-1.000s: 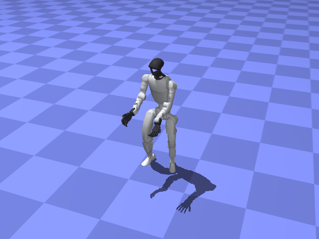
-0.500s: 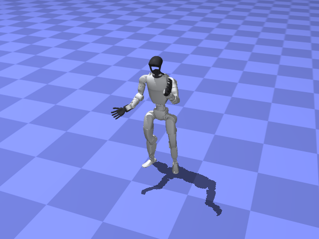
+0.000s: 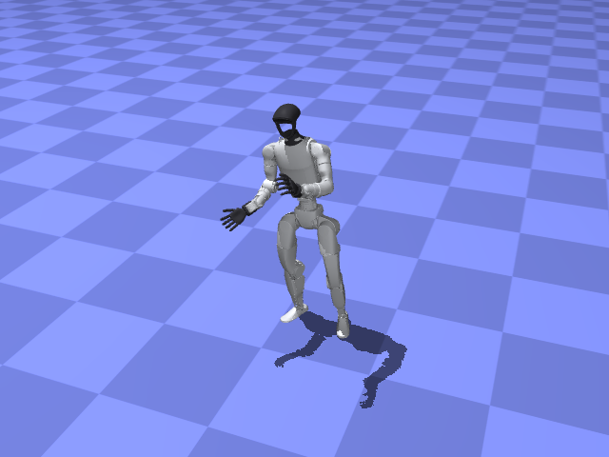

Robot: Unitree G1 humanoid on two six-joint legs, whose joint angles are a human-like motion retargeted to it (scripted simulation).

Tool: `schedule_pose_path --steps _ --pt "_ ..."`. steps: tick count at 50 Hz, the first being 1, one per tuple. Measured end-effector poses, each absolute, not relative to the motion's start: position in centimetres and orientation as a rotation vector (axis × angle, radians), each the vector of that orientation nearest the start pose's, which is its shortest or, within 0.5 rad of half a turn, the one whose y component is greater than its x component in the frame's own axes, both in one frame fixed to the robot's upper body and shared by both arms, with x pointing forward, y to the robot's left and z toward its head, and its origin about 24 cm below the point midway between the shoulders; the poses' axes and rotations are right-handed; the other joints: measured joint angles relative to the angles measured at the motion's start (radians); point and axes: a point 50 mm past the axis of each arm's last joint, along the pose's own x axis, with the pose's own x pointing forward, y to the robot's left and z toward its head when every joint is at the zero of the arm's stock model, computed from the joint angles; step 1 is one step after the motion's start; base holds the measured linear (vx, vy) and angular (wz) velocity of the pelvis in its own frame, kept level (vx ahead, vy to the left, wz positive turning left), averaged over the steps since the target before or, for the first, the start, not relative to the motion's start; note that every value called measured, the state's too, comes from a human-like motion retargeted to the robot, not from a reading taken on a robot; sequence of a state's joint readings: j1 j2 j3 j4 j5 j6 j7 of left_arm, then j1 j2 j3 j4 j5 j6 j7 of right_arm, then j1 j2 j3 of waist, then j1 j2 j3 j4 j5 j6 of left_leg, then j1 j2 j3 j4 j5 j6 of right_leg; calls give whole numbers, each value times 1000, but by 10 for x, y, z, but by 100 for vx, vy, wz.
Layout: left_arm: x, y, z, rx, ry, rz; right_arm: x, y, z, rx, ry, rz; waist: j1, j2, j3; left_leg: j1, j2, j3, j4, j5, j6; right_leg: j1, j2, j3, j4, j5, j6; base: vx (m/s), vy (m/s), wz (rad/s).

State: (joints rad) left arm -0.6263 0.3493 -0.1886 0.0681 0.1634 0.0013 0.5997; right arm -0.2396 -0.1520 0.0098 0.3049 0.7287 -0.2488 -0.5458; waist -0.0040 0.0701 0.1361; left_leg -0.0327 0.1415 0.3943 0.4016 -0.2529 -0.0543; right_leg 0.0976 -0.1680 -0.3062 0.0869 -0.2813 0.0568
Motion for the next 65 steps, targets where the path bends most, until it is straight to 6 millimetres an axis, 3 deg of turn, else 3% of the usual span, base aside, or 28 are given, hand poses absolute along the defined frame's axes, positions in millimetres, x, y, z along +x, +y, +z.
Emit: schedule_pose_path --steps 2,3,7,8,10,13,17,20,21,22,24,28,30,32,33,36,40,43,45,48,50,53,55,58,60,63,65 --pt "336 137 189 444 -598 292 292 -198 42 595 -10 -560 -11 3 -18 17 -7 -11 -85 5 -7 7 12 -1 -10 -3 3 3 1 -3" --pt "339 130 166 513 -519 224 293 -194 43 591 -11 -540 -20 6 -26 27 -8 -15 -127 11 -10 10 18 -1 -13 -5 2 6 2 -5" --pt "328 112 56 734 -115 -44 299 -181 47 568 -6 -469 -66 13 -50 57 -7 -23 -227 33 -22 14 39 2 -12 -13 -6 6 4 -8" --pt "321 112 38 731 -52 -46 300 -180 49 563 -11 -464 -74 13 -51 62 -6 -21 -235 36 -24 13 42 5 -10 -14 -8 5 5 -14" --pt "311 119 26 686 -18 17 301 -182 53 546 -29 -465 -78 11 -45 68 -5 -14 -239 39 -24 11 43 11 -4 -14 -11 4 5 -17" --pt "315 137 57 639 -148 135 296 -192 51 528 -42 -491 -50 1 -35 74 -7 -3 -232 38 -18 11 39 19 -2 -10 -13 2 6 -14" --pt "329 152 131 611 -423 360 287 -201 37 547 8 -569 -2 -15 -23 75 -10 1 -220 31 -5 17 33 20 -4 -4 -10 1 7 -1" --pt "332 149 170 590 -595 475 284 -199 26 546 58 -609 9 -24 -19 73 -14 -10 -215 25 -1 27 30 9 -10 -2 -6 0 8 17" --pt "333 143 172 614 -626 464 284 -195 23 542 73 -598 6 -26 -19 72 -16 -16 -214 24 -2 31 30 4 -13 -1 -6 -1 8 24" --pt "334 136 171 647 -645 436 285 -191 20 539 88 -583 2 -27 -18 71 -17 -21 -214 22 -4 34 29 -1 -15 -1 -6 -1 8 25" --pt "338 117 151 769 -612 283 285 -179 15 541 122 -525 -8 -32 -21 69 -20 -30 -217 20 -9 38 28 -11 -20 0 -8 -1 8 21" --pt "334 89 63 1045 -279 -223 287 -154 10 554 177 -381 -22 -45 -29 69 -25 -30 -232 17 -24 37 27 -13 -31 0 -17 0 8 1" --pt "323 92 31 1045 -127 -312 288 -150 16 546 155 -348 -20 -49 -30 72 -27 -20 -240 15 -31 33 27 -3 -37 1 -19 0 7 -24" --pt "320 105 33 975 -135 -208 290 -156 29 528 87 -359 -6 -50 -26 75 -29 -5 -247 13 -34 27 25 11 -44 5 -15 -1 7 -35" --pt "320 112 44 934 -180 -143 290 -160 36 518 49 -367 4 -51 -22 76 -31 3 -249 13 -34 23 23 18 -46 7 -12 -3 6 -36" --pt "326 123 100 825 -381 12 290 -174 49 491 -23 -398 33 -52 -11 74 -36 18 -251 12 -28 12 18 33 -50 16 -4 -4 6 -26" --pt "326 120 183 682 -693 223 287 -185 50 468 -35 -460 51 -61 -3 61 -45 13 -248 16 -18 3 8 31 -48 25 5 -7 6 5" --pt "328 104 215 638 -829 291 291 -183 51 466 -34 -470 34 -63 19 46 -50 -9 -236 18 -23 2 2 13 -41 25 8 -8 6 31" --pt "339 86 206 725 -800 209 295 -177 47 471 -7 -447 16 -63 34 37 -52 -24 -231 21 -33 2 0 0 -36 24 7 -8 6 35" --pt "357 65 146 979 -535 -95 298 -158 34 516 81 -362 -19 -67 55 17 -46 -37 -203 12 -54 -3 0 -12 -27 20 -2 -7 5 25" --pt "355 69 103 997 -351 -181 298 -145 30 550 121 -317 -35 -70 75 7 -42 -35 -200 13 -69 -17 2 -8 -21 20 -6 -7 5 -3" --pt "335 94 65 608 -169 32 294 -135 33 463 101 -282 -39 -73 123 0 -34 -13 -204 13 -88 -45 7 17 -13 27 -6 -8 5 -37" --pt "320 111 51 162 -34 223 290 -132 39 392 71 -303 -23 -80 165 0 -36 14 -224 22 -88 -71 6 42 -13 37 -1 -10 5 -64" --pt "300 117 36 -572 139 376 282 -125 44 272 45 -331 20 -94 233 -4 -44 57 -253 32 -76 -107 3 78 -23 55 14 -10 5 -63" --pt "295 114 39 -940 159 412 282 -119 57 226 -8 -343 48 -99 295 -7 -51 78 -271 38 -71 -123 1 92 -37 68 33 -11 5 -49" --pt "282 109 47 -1230 138 442 276 -107 76 178 -111 -311 61 -108 304 -5 -74 98 -334 64 -72 -137 -3 96 -77 91 60 -7 6 -25" --pt "279 106 67 -1425 82 408 276 -101 99 109 -235 -284 61 -107 303 -2 -90 99 -381 85 -76 -138 -5 91 -109 106 79 -2 7 -1"
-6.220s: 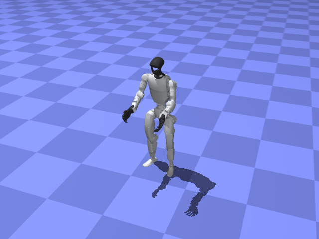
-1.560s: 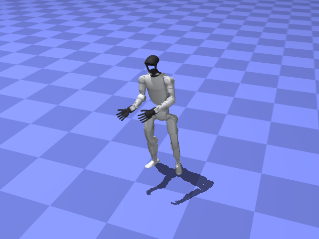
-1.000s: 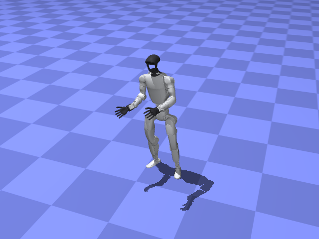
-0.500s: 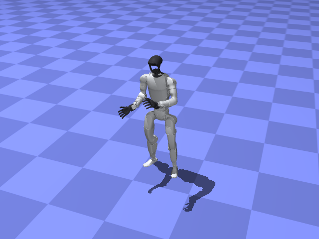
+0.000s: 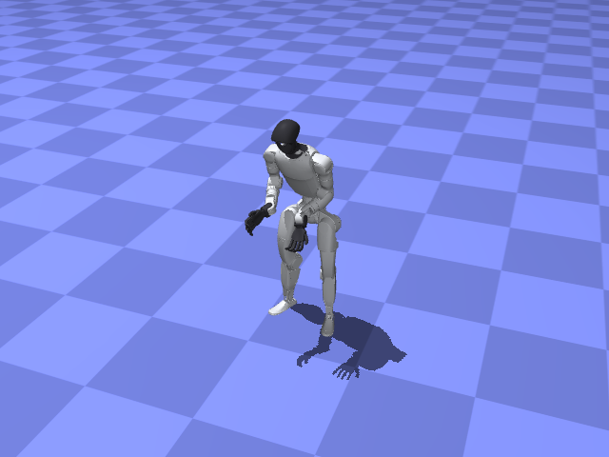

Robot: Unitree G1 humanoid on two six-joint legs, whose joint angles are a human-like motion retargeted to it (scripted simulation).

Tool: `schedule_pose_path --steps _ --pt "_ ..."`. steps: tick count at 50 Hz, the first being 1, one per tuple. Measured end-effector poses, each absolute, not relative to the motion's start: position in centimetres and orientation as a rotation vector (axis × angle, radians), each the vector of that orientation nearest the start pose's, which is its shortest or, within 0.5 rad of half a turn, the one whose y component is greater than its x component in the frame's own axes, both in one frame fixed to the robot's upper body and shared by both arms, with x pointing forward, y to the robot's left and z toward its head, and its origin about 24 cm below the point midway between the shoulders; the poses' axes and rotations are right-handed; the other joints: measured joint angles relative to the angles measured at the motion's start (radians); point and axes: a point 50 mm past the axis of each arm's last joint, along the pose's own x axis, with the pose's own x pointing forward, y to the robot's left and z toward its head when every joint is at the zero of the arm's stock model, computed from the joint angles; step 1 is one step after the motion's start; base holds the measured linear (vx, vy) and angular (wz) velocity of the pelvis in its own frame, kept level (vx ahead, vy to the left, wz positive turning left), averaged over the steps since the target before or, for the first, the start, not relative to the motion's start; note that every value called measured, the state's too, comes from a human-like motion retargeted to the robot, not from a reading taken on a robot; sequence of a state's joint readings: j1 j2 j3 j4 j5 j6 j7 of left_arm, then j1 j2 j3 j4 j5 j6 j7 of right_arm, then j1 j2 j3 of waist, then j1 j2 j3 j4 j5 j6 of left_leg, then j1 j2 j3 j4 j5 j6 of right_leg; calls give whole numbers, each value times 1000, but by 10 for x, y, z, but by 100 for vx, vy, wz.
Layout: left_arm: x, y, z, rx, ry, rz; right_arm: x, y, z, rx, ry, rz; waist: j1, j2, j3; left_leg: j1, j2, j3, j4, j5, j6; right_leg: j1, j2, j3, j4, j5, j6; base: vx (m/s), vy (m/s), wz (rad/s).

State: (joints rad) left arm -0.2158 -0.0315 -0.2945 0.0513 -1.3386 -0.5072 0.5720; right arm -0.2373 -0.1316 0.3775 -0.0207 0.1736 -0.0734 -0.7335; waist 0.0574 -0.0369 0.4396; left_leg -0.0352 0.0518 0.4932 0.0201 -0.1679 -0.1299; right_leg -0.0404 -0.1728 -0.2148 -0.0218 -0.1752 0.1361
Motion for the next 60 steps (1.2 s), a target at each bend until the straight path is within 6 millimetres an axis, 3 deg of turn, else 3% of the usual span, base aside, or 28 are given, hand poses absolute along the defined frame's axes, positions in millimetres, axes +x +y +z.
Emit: schedule_pose_path --steps 3,5,7,8,10,15,17,19,22,24,25,27,28,29,30,32,33,35,36,37,40,42,45,46,52,55,58,60 --pt "281 107 111 -1574 -74 270 274 -100 138 -5 -453 -276 -6 3 -34 6 -11 -5 -15 0 -7 18 -4 -17 -29 11 19 4 7 12" --pt "279 113 145 -1581 -228 165 268 -99 163 -70 -607 -285 -13 10 -74 3 -2 -13 28 -31 -12 39 -6 -31 -31 7 24 11 7 20" --pt "277 111 199 -1616 -429 -101 266 -98 197 -152 -787 -294 0 12 -107 16 -15 -16 -1 -17 -18 41 -12 -28 -33 8 26 12 8 2" --pt "278 116 212 -1576 -476 -64 263 -98 211 -186 -866 -316 1 14 -139 20 -18 -17 2 -21 -11 46 -16 -27 -30 5 22 16 8 -1" --pt "269 117 247 -1637 -574 -166 257 -96 237 -246 -1014 -347 5 14 -197 31 -22 -18 16 -33 -2 56 -24 -23 -16 -4 13 19 8 3" --pt "232 124 331 -1495 -990 -442 240 -88 311 -431 -1406 -462 -7 44 -319 24 11 -22 158 -115 8 77 -33 -11 45 -38 -23 22 9 -4" --pt "210 121 364 -1279 -1188 -563 231 -81 341 -521 -1552 -503 -4 58 -345 28 16 -13 178 -120 10 76 -35 3 63 -39 -39 20 11 -33" --pt "198 129 392 -1079 -1362 -371 220 -77 368 -583 -1695 -587 6 69 -371 41 5 10 165 -109 17 67 -44 23 76 -35 -46 18 11 -51" --pt "169 133 432 -526 -1766 36 206 -67 401 -673 -1892 -684 7 92 -420 50 10 45 181 -111 2 57 -45 50 86 -25 -48 17 11 -57" --pt "159 137 467 -44 -2052 542 202 -54 421 -721 -2013 -745 -8 115 -459 51 17 70 185 -112 -11 46 -40 67 84 -13 -41 14 10 -60" --pt "154 148 488 226 -2165 879 203 -43 431 -741 -2060 -763 -25 129 -485 50 21 82 184 -111 -18 39 -37 75 83 -6 -38 12 9 -56" --pt "158 145 543 758 -2183 1316 215 -14 459 -882 -2064 -697 -29 150 -519 42 19 105 175 -109 -24 18 -35 85 74 11 -12 8 9 -51" --pt "165 137 572 1075 -2074 1407 224 0 476 -983 -1988 -644 -35 147 -526 39 17 116 168 -106 -24 7 -35 90 69 19 -1 5 9 -48" --pt "179 141 593 -1836 2429 -1918 242 14 484 -1150 -1841 -540 -12 163 -542 37 15 125 161 -102 -22 -1 -36 94 65 29 9 4 9 -47" --pt "199 151 605 -2306 2113 -1999 264 23 487 -1335 -1648 -436 26 188 -561 36 13 134 153 -98 -19 -9 -36 97 62 39 19 3 10 -45" --pt "231 180 608 -3045 1465 -2131 305 26 480 -1620 -1157 -193 104 235 -593 34 10 148 147 -89 -19 -19 -36 103 54 60 35 3 9 -41" --pt "232 189 609 1714 -708 1190 314 21 480 -1665 -969 -105 111 233 -600 33 9 152 148 -86 -19 -23 -37 105 52 69 37 4 8 -35" --pt "219 184 617 1657 -730 1219 313 16 487 -1682 -822 -19 93 209 -602 32 5 159 151 -77 -23 -26 -42 107 46 86 45 5 7 -29" --pt "220 176 617 1705 -801 1220 308 17 491 -1705 -877 -34 97 206 -604 34 3 162 153 -74 -28 -24 -46 108 43 91 49 6 6 -26" --pt "224 172 613 -3029 1488 -2097 302 17 493 -1727 -953 -55 104 207 -606 37 1 166 157 -71 -34 -23 -49 110 41 94 52 6 5 -25" --pt "242 184 594 -2972 1478 -1920 280 25 493 -1727 -1299 -142 131 244 -603 46 -1 175 171 -72 -47 -13 -57 115 42 86 50 5 4 -21" --pt "241 201 591 -2931 1499 -2038 267 29 494 -1627 -1456 -177 109 254 -575 55 -2 181 184 -81 -48 -5 -61 117 44 74 48 0 0 0" --pt "245 217 585 -2943 1591 -2179 258 25 496 -1456 -1549 -201 48 233 -533 69 -1 187 201 -98 -40 13 -66 116 49 51 38 0 0 0" --pt "249 222 581 1651 -903 1233 258 23 494 -1416 -1550 -187 33 225 -523 73 -1 189 204 -102 -35 18 -67 114 49 46 36 0 0 0" --pt "272 237 556 1418 -861 974 266 8 469 -1125 -1491 -56 -80 129 -466 88 0 194 214 -113 -16 41 -67 100 39 24 14 -3 -5 -4" --pt "291 237 533 1151 -906 796 278 -4 448 -998 -1439 -31 -92 86 -433 89 0 196 210 -116 -9 43 -65 96 33 16 5 -8 -9 -4" --pt "324 238 479 751 -910 586 303 -21 405 -851 -1304 -23 -94 62 -423 94 6 193 199 -117 1 45 -54 93 34 8 -14 -9 -11 2" --pt "338 230 445 457 -915 474 318 -35 380 -753 -1205 -36 -83 47 -382 96 8 188 188 -119 6 46 -47 89 33 3 -21 -10 -11 12"
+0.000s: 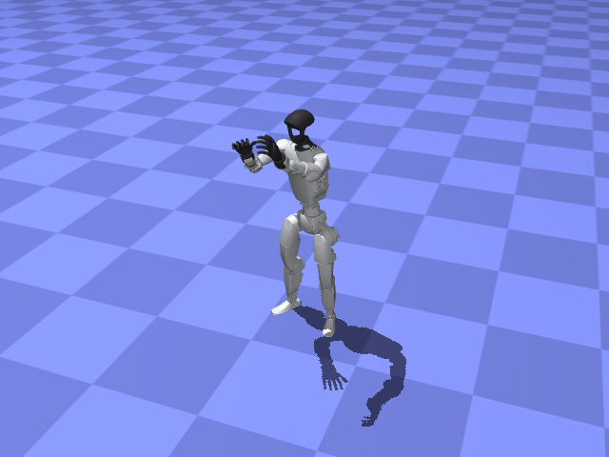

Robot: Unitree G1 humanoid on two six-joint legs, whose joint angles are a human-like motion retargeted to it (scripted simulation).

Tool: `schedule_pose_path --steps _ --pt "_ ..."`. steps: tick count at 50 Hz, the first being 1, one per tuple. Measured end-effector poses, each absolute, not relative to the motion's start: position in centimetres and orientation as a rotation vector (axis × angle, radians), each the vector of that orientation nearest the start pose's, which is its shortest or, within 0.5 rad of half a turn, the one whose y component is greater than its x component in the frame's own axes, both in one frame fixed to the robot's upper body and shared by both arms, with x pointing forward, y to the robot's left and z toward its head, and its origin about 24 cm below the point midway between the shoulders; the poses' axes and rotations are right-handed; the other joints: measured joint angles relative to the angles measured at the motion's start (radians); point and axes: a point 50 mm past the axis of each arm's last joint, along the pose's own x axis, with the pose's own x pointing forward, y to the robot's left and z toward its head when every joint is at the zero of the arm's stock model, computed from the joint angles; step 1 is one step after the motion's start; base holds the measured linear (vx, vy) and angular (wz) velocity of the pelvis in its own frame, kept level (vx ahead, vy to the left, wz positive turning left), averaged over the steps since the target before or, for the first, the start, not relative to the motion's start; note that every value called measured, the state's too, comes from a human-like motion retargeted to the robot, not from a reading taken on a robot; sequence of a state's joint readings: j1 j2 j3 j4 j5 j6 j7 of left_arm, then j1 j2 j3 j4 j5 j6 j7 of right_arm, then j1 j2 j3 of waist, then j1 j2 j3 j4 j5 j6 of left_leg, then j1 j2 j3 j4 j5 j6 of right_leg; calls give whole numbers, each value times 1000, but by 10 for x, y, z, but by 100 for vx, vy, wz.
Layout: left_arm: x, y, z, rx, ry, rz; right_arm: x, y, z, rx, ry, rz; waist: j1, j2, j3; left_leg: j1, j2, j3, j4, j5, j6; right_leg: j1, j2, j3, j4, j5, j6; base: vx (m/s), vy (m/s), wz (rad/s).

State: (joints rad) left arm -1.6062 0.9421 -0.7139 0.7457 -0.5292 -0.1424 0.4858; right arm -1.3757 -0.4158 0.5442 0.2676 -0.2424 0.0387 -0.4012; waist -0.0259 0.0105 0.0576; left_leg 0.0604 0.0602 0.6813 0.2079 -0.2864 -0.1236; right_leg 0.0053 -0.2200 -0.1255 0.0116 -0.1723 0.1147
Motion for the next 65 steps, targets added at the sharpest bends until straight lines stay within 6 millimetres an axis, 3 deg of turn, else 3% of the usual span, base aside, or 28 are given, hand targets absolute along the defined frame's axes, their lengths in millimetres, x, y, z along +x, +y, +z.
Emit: schedule_pose_path --steps 2,7,10,12,15,18,20,22,26,29,30,32,33,35,37,39,40,44,46,48,50,51,52,54,56,58,60,65 --pt "356 224 395 175 -843 371 335 -50 340 -622 -1054 -49 8 -10 25 1 4 -9 -12 -1 5 1 8 -7 2 -6 -7 -9 -11 20" --pt "378 200 218 -750 -407 226 352 -69 201 -167 -509 -57 25 -38 76 -4 13 -36 -38 0 12 -2 25 -32 8 -22 -21 -6 -11 26" --pt "365 168 112 -1352 -61 316 339 -70 126 143 -166 -74 52 -63 123 -9 16 -49 -52 10 12 -4 31 -47 7 -26 -24 -3 -11 26" --pt "340 153 54 -1517 80 455 320 -76 85 319 2 -118 65 -71 146 -24 42 -65 2 -11 16 10 38 -64 9 -33 -29 0 -11 31" --pt "304 142 9 -1640 187 644 293 -92 44 566 171 -248 106 -86 179 -27 47 -79 6 -5 16 18 42 -79 7 -37 -23 1 -11 24" --pt "289 143 9 -1687 183 720 274 -101 19 796 296 -356 155 -94 197 -18 30 -87 -53 29 6 14 43 -89 0 -34 -9 1 -11 21" --pt "286 152 24 -1623 105 715 263 -105 6 912 348 -382 175 -94 196 -18 32 -101 -51 32 8 24 44 -104 1 -39 -4 3 -11 38" --pt "289 165 54 -1422 -28 678 255 -107 -1 951 359 -367 187 -92 185 -20 36 -120 -43 31 10 36 45 -122 4 -46 -2 3 -11 49" --pt "304 173 129 -692 -330 623 251 -114 -2 882 314 -292 190 -86 152 -23 42 -170 -28 27 15 66 48 -170 11 -63 -6 2 -10 63" --pt "321 154 163 36 -551 579 254 -119 -7 518 263 -93 181 -80 124 -25 42 -213 -21 26 28 94 49 -213 11 -73 -16 1 -8 72" --pt "327 147 168 271 -617 556 254 -121 -9 475 258 -100 175 -76 114 -26 42 -227 -19 27 29 104 50 -228 9 -76 -19 1 -7 75" --pt "341 123 165 668 -694 413 255 -120 -9 696 285 -337 153 -66 101 -28 44 -255 -15 29 18 125 55 -259 3 -79 -26 0 -6 71" --pt "347 111 155 851 -682 273 255 -118 -11 685 304 -350 139 -62 92 -28 44 -266 -14 31 17 133 56 -270 1 -80 -31 0 -5 56" --pt "358 92 122 1161 -534 -102 260 -113 -20 408 342 -128 113 -58 75 -34 44 -282 -11 33 19 138 58 -285 1 -84 -41 0 -4 36" --pt "361 94 93 1226 -320 -298 263 -107 -20 404 356 -21 85 -49 64 -33 47 -285 -11 36 13 139 60 -287 4 -87 -50 0 0 0" --pt "363 110 95 1128 -271 -190 269 -109 -8 546 319 -108 66 -35 63 -27 52 -276 -13 38 5 137 64 -278 8 -88 -54 0 -2 -13" --pt "364 122 106 1034 -306 -51 270 -113 0 739 306 -276 59 -26 66 -22 56 -268 -15 38 -2 137 67 -271 8 -88 -54 0 -4 -39" --pt "350 147 183 712 -611 312 269 -131 11 698 198 -298 78 -7 68 -2 58 -226 -25 40 15 123 67 -228 14 -85 -48 -1 -4 -52" --pt "337 143 216 598 -765 417 266 -137 9 684 190 -340 89 -1 64 3 56 -212 -30 39 29 118 65 -214 14 -83 -42 -1 -3 -36" --pt "329 131 233 546 -869 451 262 -140 4 688 208 -384 89 3 56 5 53 -207 -34 39 42 116 63 -209 13 -82 -37 0 0 0" --pt "330 114 227 587 -872 388 260 -139 -2 705 243 -406 74 8 47 5 51 -211 -35 39 51 117 62 -214 12 -82 -35 0 0 0" --pt "336 105 211 670 -810 299 261 -138 -7 585 267 -318 60 10 42 3 50 -216 -35 39 56 118 61 -218 13 -84 -38 -1 0 21" --pt "342 96 192 743 -730 211 261 -136 -10 552 288 -283 43 13 38 2 50 -221 -35 38 58 120 61 -223 13 -85 -41 -1 0 27" --pt "352 85 137 870 -496 41 262 -130 -9 741 309 -367 2 23 32 1 52 -231 -33 37 52 126 65 -234 13 -88 -48 0 0 24" --pt "350 84 79 1025 -262 -119 264 -126 -9 742 324 -340 -35 30 28 2 55 -234 -32 35 47 129 67 -236 13 -91 -55 0 0 0" --pt "342 89 44 1125 -152 -183 265 -125 -7 737 315 -331 -57 34 29 4 58 -228 -30 34 42 128 69 -230 14 -92 -58 0 0 -12" --pt "338 98 44 1127 -192 -127 265 -128 -4 729 288 -345 -55 36 35 9 59 -213 -30 33 41 124 70 -215 12 -91 -57 -1 -1 -37" --pt "350 109 142 912 -515 103 256 -140 -8 747 279 -394 15 25 53 18 55 -175 -37 37 57 109 67 -176 7 -83 -44 -3 -2 -37"
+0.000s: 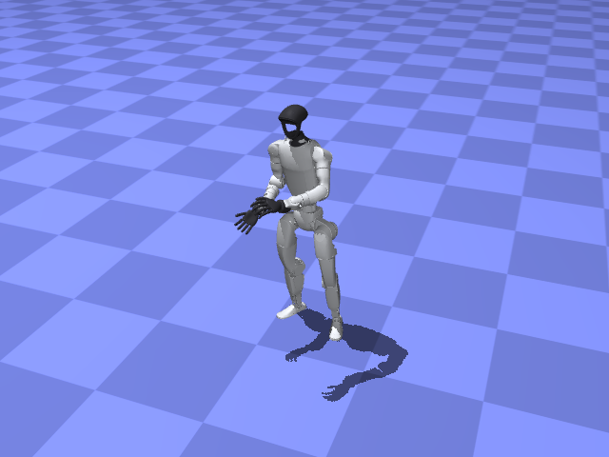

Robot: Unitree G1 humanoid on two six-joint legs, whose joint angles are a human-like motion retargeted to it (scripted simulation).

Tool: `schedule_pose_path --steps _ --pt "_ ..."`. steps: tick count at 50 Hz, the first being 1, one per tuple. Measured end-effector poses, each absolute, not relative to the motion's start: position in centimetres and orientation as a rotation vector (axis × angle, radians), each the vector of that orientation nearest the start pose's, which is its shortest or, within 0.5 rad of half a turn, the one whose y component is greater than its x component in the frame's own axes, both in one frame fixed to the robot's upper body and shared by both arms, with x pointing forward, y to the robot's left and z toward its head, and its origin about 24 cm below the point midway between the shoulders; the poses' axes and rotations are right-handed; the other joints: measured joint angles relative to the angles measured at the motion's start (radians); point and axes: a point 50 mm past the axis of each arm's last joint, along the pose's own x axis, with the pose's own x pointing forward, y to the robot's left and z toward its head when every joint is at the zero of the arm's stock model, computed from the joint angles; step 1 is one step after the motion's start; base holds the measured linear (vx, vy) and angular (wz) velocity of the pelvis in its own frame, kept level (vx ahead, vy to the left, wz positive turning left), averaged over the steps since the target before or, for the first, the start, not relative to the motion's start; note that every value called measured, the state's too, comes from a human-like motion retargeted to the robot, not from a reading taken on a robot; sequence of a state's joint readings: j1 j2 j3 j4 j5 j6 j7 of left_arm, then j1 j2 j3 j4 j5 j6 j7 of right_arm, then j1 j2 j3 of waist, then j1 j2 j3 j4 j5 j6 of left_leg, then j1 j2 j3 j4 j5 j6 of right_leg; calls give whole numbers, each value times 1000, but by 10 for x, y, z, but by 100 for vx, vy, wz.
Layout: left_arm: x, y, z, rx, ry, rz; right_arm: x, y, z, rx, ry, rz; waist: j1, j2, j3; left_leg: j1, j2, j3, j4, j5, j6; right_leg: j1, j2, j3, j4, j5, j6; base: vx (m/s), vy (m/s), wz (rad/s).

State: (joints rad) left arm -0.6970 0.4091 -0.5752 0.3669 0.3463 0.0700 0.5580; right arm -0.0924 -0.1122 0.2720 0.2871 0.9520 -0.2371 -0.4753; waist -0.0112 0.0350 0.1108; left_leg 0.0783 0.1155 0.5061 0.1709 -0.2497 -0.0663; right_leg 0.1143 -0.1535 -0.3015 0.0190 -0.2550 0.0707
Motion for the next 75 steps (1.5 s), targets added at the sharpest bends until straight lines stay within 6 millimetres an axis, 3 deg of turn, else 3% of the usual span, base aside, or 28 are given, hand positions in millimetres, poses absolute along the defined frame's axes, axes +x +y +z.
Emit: schedule_pose_path --steps 3,6,8,10,13,15,17,20,24,27,31,33,35,38,44,48,50,52,54,55,56,58,60,61,63,65,70,75 --pt "349 105 196 766 -694 251 251 -142 -16 783 313 -416 22 -10 1 -4 -5 -2 -7 4 7 -4 -2 -2 -2 4 8 0 0 0" --pt "349 94 206 707 -735 283 253 -141 -18 803 323 -424 5 -10 3 -11 -6 -21 -9 6 3 0 -2 -22 -2 3 8 -3 1 32" --pt "355 81 180 797 -649 170 256 -137 -19 806 331 -411 -20 -9 5 -14 -5 -37 -8 5 -3 6 -1 -38 -1 1 3 -1 2 39" --pt "357 70 128 927 -453 -31 259 -130 -21 804 354 -384 -46 -11 4 -16 -3 -48 -8 5 -11 10 1 -48 -1 -3 -4 0 2 24" --pt "339 74 48 844 -114 -163 262 -120 -23 841 390 -380 -60 -18 9 -14 0 -42 -8 3 -24 10 4 -43 -2 -5 -14 0 0 -7" --pt "322 90 20 646 17 -51 263 -121 -23 888 391 -435 -45 -25 19 -11 1 -27 -8 2 -27 6 5 -28 -5 -4 -16 1 0 -39" --pt "308 111 9 332 116 125 263 -129 -19 924 371 -525 -8 -36 37 -6 1 -7 -7 0 -20 0 4 -10 -9 -1 -13 1 0 -49" --pt "289 132 -1 -361 271 401 263 -142 -6 914 314 -623 61 -55 64 -3 -2 17 -10 -3 -2 -10 2 12 -15 4 -4 1 0 -38" --pt "272 133 -10 -1285 346 609 270 -146 33 713 139 -537 116 -78 78 -7 -6 15 -22 -2 12 -19 1 9 -12 6 5 0 0 5" --pt "270 142 4 -1523 225 618 278 -145 81 401 -115 -410 123 -92 79 -9 -6 -3 -31 -1 13 -21 2 -6 -1 2 7 1 1 30" --pt "276 150 55 -1645 -31 482 283 -144 153 -261 -563 -339 137 -111 72 -9 -6 -18 -36 -3 14 -21 1 -18 14 -6 2 1 1 13" --pt "281 158 89 -1462 -205 360 281 -145 187 -596 -796 -389 151 -117 64 -6 -6 -20 -33 -6 12 -18 1 -18 18 -9 1 0 0 0" --pt "282 145 129 -1718 -274 271 278 -140 216 -794 -973 -478 171 -127 56 -4 -9 -15 -30 -10 18 -17 -3 -14 16 -11 0 0 0 0" --pt "277 140 184 -1725 -452 71 270 -128 250 -860 -1164 -476 186 -124 23 4 -11 -9 -28 -15 16 -9 -5 -8 12 -12 -1 3 2 -7" --pt "245 144 307 -1500 -954 -197 252 -102 316 -846 -1507 -476 167 -90 -41 19 -12 5 -25 -25 7 2 -7 2 6 -7 -5 6 5 -10" --pt "214 146 380 -1053 -1368 -32 242 -84 355 -889 -1685 -475 129 -42 -86 19 -11 22 -24 -25 -2 -10 -8 17 12 2 -8 6 6 -19" --pt "201 148 413 -743 -1582 179 234 -74 371 -912 -1762 -435 110 -9 -110 16 -9 36 -26 -23 -9 -24 -7 30 17 9 -7 4 6 -32" --pt "193 149 452 -248 -1775 403 225 -59 387 -939 -1848 -395 79 28 -142 11 -5 53 -29 -18 -26 -43 -3 45 22 17 -6 3 6 -38" --pt "186 177 496 167 -1920 1046 219 -35 403 -868 -1973 -428 25 71 -181 -1 0 71 -32 -11 -42 -68 1 58 26 27 0 3 5 -40" --pt "181 196 518 412 -1920 1341 220 -19 411 -858 -2016 -445 -4 95 -199 -6 2 80 -34 -7 -53 -79 3 64 27 33 5 2 5 -42" --pt "187 203 544 655 -1825 1477 230 1 421 -901 -1993 -430 -19 111 -206 -10 2 91 -37 -3 -60 -90 4 70 25 40 13 1 5 -46" --pt "195 226 589 1152 -1411 1584 252 40 440 -1085 -1830 -334 -42 131 -202 -15 1 114 -43 8 -70 -109 5 83 22 58 31 0 5 -50" --pt "214 259 599 1441 -741 1362 284 64 441 -1319 -1457 -113 -48 151 -209 -13 -1 133 -45 18 -73 -119 4 93 22 75 43 1 4 -46" --pt "225 271 591 1435 -491 1200 302 65 435 -1402 -1256 -7 -29 168 -219 -10 -1 141 -43 22 -73 -120 4 97 23 82 45 2 4 -39" --pt "237 274 581 1397 -280 994 324 54 428 -1461 -992 109 5 183 -234 -3 -1 152 -36 25 -70 -116 3 101 23 92 46 4 4 -27" --pt "241 252 589 1452 -440 996 330 36 432 -1440 -994 69 36 181 -240 3 -1 155 -24 24 -65 -106 -2 100 22 97 47 0 0 0" --pt "237 207 587 1623 -1070 1292 313 -1 447 -1373 -1310 -123 55 174 -238 7 1 126 22 8 -57 -64 -17 65 28 75 34 4 1 30" --pt "239 164 571 1529 -1278 874 289 -35 454 -1439 -1305 -12 41 141 -199 18 7 90 34 -10 -65 -24 -14 29 24 49 26 2 -2 36"
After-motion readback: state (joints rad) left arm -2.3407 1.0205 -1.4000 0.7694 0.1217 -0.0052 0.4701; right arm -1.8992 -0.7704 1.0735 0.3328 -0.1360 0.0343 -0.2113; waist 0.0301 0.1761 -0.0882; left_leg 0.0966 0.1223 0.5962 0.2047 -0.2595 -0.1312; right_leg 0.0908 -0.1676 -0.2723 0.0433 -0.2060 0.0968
